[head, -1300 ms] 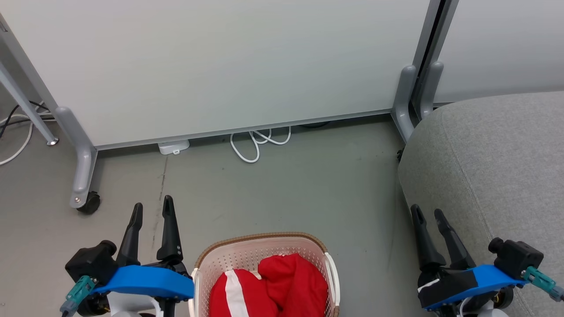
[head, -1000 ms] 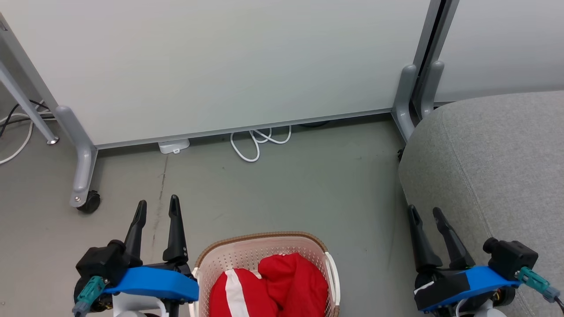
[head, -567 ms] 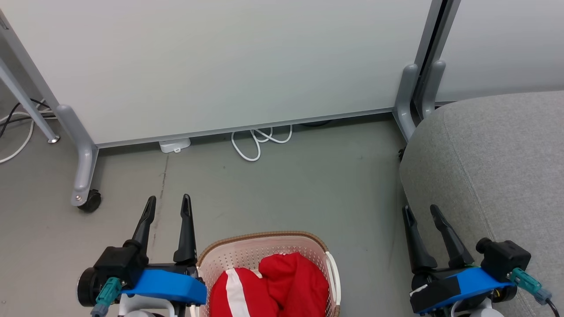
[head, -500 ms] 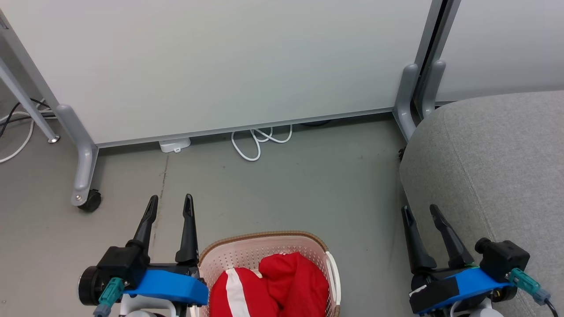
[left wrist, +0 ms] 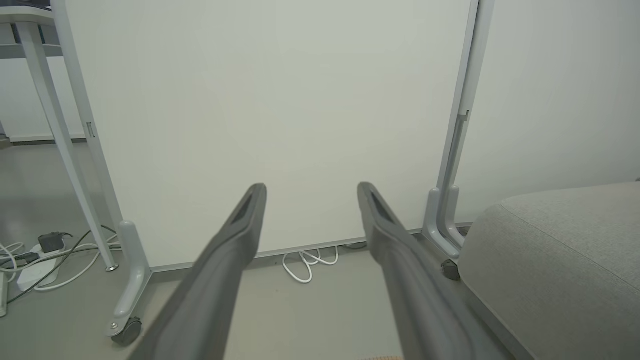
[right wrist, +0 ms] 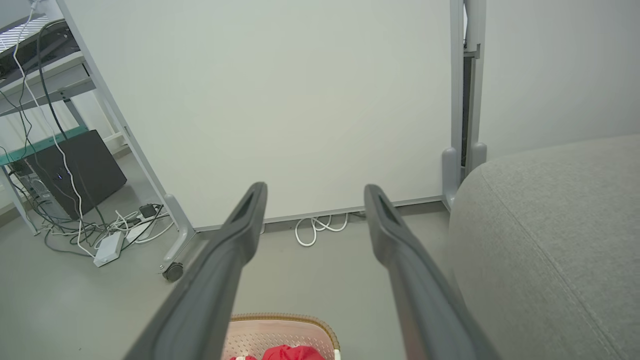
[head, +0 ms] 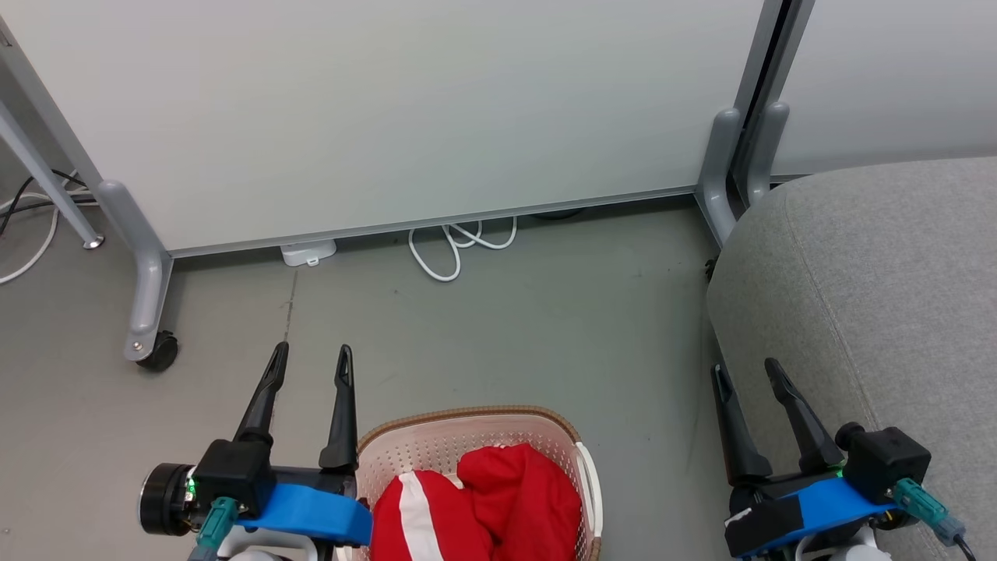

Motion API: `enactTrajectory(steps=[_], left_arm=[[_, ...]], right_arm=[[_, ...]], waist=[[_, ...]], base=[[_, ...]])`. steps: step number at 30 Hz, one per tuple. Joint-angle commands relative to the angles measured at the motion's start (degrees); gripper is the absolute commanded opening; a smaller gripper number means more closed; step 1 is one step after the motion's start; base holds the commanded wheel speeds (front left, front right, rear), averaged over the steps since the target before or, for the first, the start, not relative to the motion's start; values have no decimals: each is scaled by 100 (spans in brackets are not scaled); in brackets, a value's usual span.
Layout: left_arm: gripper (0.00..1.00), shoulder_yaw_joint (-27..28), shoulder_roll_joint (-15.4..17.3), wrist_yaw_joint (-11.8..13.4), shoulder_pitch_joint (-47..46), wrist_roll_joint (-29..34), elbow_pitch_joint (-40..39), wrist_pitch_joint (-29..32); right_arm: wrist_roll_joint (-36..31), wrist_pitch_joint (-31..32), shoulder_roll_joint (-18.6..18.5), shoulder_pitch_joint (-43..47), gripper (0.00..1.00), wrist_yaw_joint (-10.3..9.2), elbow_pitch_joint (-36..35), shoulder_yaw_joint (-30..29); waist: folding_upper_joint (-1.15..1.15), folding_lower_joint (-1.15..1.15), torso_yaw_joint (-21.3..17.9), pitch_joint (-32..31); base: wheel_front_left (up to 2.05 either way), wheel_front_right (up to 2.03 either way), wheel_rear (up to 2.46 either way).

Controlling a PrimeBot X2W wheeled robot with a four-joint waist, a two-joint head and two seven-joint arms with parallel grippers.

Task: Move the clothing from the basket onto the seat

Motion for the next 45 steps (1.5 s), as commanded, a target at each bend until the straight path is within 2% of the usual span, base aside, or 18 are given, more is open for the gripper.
enactTrajectory(steps=[1, 14, 32, 37, 45], left_arm=[[100, 27, 14, -25, -23, 125, 4, -39], [100, 30, -21, -48, 13, 644, 91, -172], [100, 70, -49, -111, 21, 564, 203, -170], [100, -82, -47, -198, -224, 625, 368, -170], [100, -358, 140, -300, -782, 697, 820, -170]], right_arm=[[-127, -41, -34, 21, 100, 13, 1, -9], [-636, -178, -36, 59, 100, 9, 79, -71], [-591, -167, -35, 34, 100, 9, 175, -118], [-597, -166, -35, -84, 100, 9, 132, -173], [-620, -166, -35, -346, 100, 9, 51, -214]], waist=[[0, 0, -1, 2], [0, -1, 1, 0], [0, -1, 3, 6], [0, -1, 10, 158], [0, -1, -122, 563]], base=[[0, 0, 0], [0, 0, 0], [0, 0, 0], [0, 0, 0], [0, 0, 0]])
